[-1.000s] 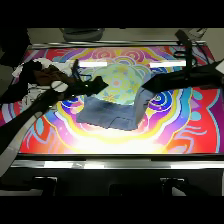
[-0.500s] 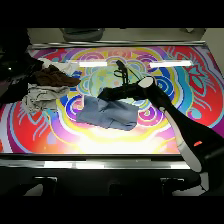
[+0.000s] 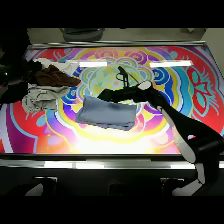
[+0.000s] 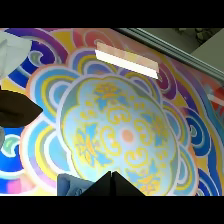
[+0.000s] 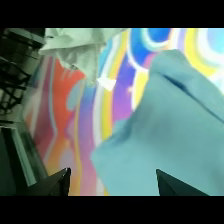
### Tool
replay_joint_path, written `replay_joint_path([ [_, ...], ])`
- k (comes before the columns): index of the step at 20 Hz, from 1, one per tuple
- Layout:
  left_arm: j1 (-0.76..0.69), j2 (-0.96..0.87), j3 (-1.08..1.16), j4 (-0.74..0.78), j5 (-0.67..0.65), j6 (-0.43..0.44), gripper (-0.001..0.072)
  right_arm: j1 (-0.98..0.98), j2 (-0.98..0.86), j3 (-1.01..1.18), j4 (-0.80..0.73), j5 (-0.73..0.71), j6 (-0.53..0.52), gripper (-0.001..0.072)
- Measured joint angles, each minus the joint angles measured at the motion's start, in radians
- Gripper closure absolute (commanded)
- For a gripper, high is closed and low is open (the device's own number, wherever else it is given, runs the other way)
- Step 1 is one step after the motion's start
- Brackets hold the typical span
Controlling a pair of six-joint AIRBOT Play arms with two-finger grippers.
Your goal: Fold the shirts.
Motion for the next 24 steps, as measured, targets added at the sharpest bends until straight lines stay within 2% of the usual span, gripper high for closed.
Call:
replay_joint_path([
  [3,0.0,0.001,-0.005,0.036,-0.002,0.0,0.0676,-0.183,0.064,-0.009,-0.352,0.185,0.098,0.0083],
  [5,0.0,0.001,-0.007,0.05,-0.003,0.0,0.0677,-0.278,0.082,-0.061,-0.51,0.298,0.148,0.0083],
  [7,-0.002,0.001,-0.007,0.058,-0.003,0.0,0.0676,-0.325,0.092,-0.139,-0.535,0.319,0.157,0.0084],
  [11,-0.012,0.001,-0.008,0.065,-0.003,0.0,0.0676,-0.303,0.065,-0.245,-0.436,0.238,0.135,0.0104],
  [14,-0.015,0.001,-0.008,0.067,-0.003,0.0,0.0676,-0.254,0.03,-0.271,-0.362,0.193,0.122,0.0335],
  [15,-0.015,0.001,-0.008,0.067,-0.003,0.0,0.0676,-0.242,0.024,-0.274,-0.343,0.179,0.112,0.057],
  [16,-0.016,0.001,-0.008,0.067,-0.003,0.0,0.0676,-0.234,0.018,-0.274,-0.318,0.169,0.094,0.0658],
  [20,-0.018,0.0,-0.008,0.068,-0.003,0.0,0.0676,-0.253,0.015,-0.204,-0.257,0.204,0.01,0.0662],
  [24,-0.018,-0.005,-0.01,0.069,-0.003,0.0,0.0676,-0.385,0.016,-0.047,-0.243,0.282,-0.016,0.0662],
])
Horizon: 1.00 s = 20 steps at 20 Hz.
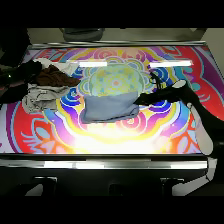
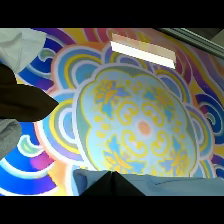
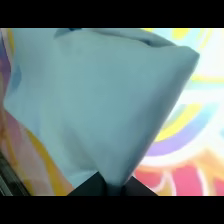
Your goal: Fold the shirts.
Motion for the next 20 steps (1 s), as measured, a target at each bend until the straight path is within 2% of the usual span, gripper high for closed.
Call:
replay_joint_path([
  [8,0.0,0.0,-0.001,0.0,0.0,0.0,0.0676,-0.558,0.021,0.163,-0.048,0.168,0.026,0.0662],
  [12,0.0,0.0,-0.001,0.0,0.0,0.0,0.0676,-0.812,0.058,0.166,-0.235,0.271,0.078,0.0662],
  [15,0.0,0.0,-0.001,0.0,0.0,0.0,0.0676,-0.895,0.112,0.09,-0.433,0.347,0.118,0.0662],
  [17,0.0,-0.001,-0.001,0.0,0.0,0.0,0.0676,-0.918,0.174,-0.016,-0.51,0.358,0.147,0.0662],
  [20,0.0,-0.001,-0.001,-0.001,0.0,0.0,0.0676,-0.935,0.323,-0.26,-0.62,0.308,0.211,0.0662],
])
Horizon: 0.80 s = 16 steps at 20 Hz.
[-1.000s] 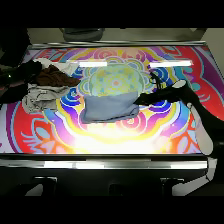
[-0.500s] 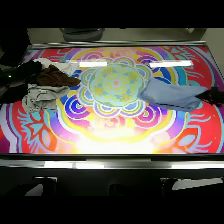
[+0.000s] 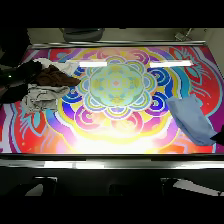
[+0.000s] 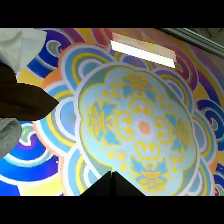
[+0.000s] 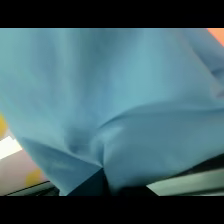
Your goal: Fold the shirts.
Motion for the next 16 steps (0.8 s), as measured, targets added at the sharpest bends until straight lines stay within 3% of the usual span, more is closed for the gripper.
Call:
replay_joint_path([
  [4,0.0,0.0,0.0,0.0,0.0,0.0,0.0676,-0.008,0.179,-0.321,-0.098,-0.126,0.068,0.0662],
  [9,0.0,0.0,0.0,0.0,0.0,0.0,0.0676,-0.01,0.281,-0.471,-0.177,-0.198,0.084,0.0661],
  [10,0.0,0.0,0.0,0.0,0.0,0.0,0.0676,-0.01,0.29,-0.481,-0.19,-0.202,0.086,0.0577],
  [11,0.0,0.0,0.0,0.0,0.0,0.0,0.0676,-0.01,0.294,-0.488,-0.204,-0.204,0.09,0.0273],
  [12,0.0,0.0,0.0,0.0,0.0,0.0,0.0676,-0.011,0.3,-0.488,-0.22,-0.203,0.089,0.0032],
  [16,0.0,-0.001,0.023,0.001,0.0,0.005,0.0679,-0.012,0.307,-0.311,-0.272,-0.177,0.04,0.0067],
])
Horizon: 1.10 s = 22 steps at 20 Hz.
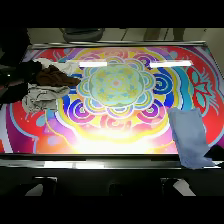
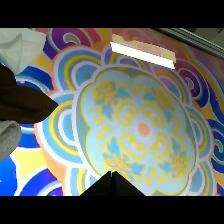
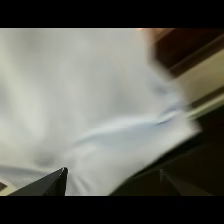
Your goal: Fold the shirts.
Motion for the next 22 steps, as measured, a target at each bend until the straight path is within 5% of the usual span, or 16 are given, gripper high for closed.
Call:
replay_joint_path([
  [3,-0.005,-0.01,0.08,0.035,0.008,0.011,0.0681,0.018,-0.007,0.312,-0.01,-0.089,-0.03,0.0116],
  [7,-0.092,-0.145,0.276,0.317,-0.032,-0.06,0.0677,0.267,-0.069,0.669,-0.016,-0.247,-0.117,0.0109],
  [8,-0.129,-0.203,0.319,0.424,-0.08,-0.089,0.0591,0.363,-0.098,0.713,-0.016,-0.25,-0.119,0.0083],
  [10,-0.19,-0.317,0.37,0.568,-0.203,-0.124,-0.0013,0.572,-0.178,0.771,-0.01,-0.211,-0.093,0.0029],
  [14,-0.249,-0.456,0.323,0.602,-0.473,-0.158,0.0009,0.848,-0.37,0.814,0.076,-0.022,-0.066,0.0026],
  [22,-0.292,-0.36,0.072,0.561,-0.343,-0.257,0.0007,0.975,-0.499,0.83,0.138,0.133,-0.09,0.0026],
])
